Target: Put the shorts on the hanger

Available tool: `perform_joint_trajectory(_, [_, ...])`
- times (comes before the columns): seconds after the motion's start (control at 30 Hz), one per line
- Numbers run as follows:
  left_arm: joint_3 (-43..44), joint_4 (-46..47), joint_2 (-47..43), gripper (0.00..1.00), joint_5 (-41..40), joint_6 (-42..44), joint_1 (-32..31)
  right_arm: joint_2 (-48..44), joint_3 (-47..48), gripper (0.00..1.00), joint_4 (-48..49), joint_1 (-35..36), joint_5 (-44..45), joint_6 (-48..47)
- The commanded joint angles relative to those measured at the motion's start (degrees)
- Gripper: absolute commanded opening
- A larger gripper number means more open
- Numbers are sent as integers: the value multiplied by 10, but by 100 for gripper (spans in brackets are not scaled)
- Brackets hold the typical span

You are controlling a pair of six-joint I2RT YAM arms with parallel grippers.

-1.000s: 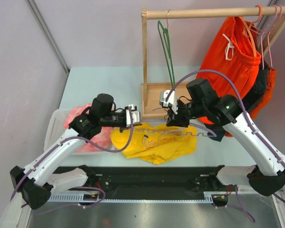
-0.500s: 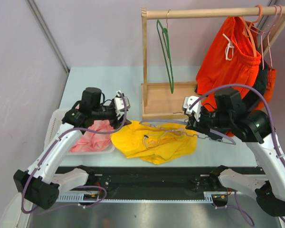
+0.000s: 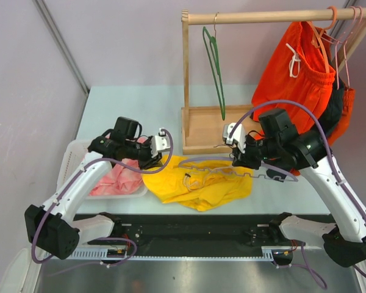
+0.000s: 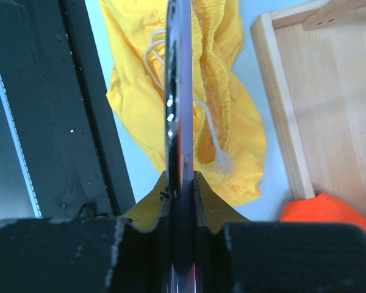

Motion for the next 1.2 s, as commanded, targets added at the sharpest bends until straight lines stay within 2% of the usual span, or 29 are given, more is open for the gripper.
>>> perform_joint_trajectory(0.0, [7, -35, 5, 29, 12, 50, -2, 5, 4, 0, 56, -1, -19, -22])
perform_joint_trajectory(0.23, [20, -47, 16, 10, 29, 83, -3, 39, 4, 0, 56, -3, -33, -49])
perform_joint_trajectory(0.4, [25, -61, 15, 1, 39, 110, -4, 63, 3, 0, 47, -3, -31, -65])
perform_joint_trajectory(0.7, [26, -77, 16, 0, 39, 151, -4, 81, 1, 0, 48, -19, -25, -86])
perform_joint_trajectory(0.87, [33, -73, 24, 0, 42, 149, -4, 72, 3, 0, -21, -6, -55, -148])
perform_joint_trajectory(1.03, [36, -64, 22, 0, 50, 138, -4, 55, 4, 0, -87, 28, -65, -169])
perform_joint_trajectory(1.13, [37, -62, 19, 5, 50, 138, -3, 36, 6, 0, -88, 39, -64, -167])
perform_joint_trajectory(1.17, [37, -66, 18, 11, 55, 141, -3, 32, 6, 0, -88, 42, -65, -167])
